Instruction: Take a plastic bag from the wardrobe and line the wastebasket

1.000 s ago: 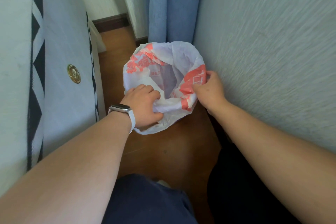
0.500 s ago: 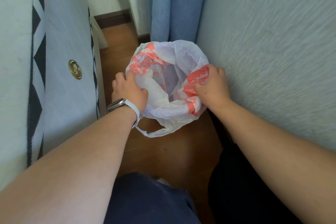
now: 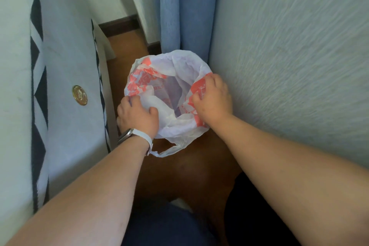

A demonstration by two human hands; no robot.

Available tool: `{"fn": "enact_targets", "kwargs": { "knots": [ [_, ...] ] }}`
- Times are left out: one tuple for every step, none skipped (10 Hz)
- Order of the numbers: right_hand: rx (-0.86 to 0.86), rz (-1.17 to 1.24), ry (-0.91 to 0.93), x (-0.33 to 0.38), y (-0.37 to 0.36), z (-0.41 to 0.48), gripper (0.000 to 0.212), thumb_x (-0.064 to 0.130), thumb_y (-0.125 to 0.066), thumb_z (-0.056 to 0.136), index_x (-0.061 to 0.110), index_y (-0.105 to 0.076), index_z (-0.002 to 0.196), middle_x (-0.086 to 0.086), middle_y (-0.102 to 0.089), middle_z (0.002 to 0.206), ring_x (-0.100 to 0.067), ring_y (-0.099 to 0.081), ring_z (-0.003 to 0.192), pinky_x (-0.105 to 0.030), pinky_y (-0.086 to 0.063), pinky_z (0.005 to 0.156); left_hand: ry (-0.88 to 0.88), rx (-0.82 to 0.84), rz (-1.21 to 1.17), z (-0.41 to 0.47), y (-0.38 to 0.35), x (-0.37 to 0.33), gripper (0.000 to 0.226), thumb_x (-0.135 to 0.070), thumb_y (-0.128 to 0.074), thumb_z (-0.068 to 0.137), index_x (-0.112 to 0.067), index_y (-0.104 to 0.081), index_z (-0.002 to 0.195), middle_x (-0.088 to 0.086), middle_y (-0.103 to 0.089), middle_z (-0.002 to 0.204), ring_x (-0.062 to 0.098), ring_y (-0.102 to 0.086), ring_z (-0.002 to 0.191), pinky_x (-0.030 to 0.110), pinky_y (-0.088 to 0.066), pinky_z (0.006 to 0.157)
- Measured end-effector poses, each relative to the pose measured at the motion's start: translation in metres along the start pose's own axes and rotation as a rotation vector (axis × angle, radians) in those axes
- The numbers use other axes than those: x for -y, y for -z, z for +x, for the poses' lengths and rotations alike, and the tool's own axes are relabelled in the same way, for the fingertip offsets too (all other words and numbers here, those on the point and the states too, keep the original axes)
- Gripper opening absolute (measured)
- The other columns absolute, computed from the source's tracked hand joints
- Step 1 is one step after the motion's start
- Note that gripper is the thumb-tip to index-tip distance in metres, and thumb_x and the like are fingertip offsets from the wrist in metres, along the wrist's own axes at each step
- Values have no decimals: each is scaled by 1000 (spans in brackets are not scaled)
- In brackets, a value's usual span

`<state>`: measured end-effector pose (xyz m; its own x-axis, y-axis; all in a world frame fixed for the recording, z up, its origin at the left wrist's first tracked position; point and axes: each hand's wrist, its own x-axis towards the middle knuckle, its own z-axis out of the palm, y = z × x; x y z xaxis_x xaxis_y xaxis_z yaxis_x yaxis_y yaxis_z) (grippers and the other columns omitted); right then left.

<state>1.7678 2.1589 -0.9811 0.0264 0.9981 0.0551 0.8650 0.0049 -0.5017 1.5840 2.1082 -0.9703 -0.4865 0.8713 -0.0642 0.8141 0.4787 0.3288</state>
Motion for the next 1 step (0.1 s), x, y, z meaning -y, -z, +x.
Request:
{"fn": "enact_targets", "kwargs": {
  "knots": [
    [-7, -57, 101, 18, 16, -10, 43, 35, -52, 85, 13, -53, 121, -7, -48, 131, -26, -48, 116, -41, -48, 90, -136, -3, -22, -6, 14, -26, 53, -39, -51, 89, -19, -43, 137, 7, -38, 146, 30, -34, 133, 48, -33, 107]
  ]
}}
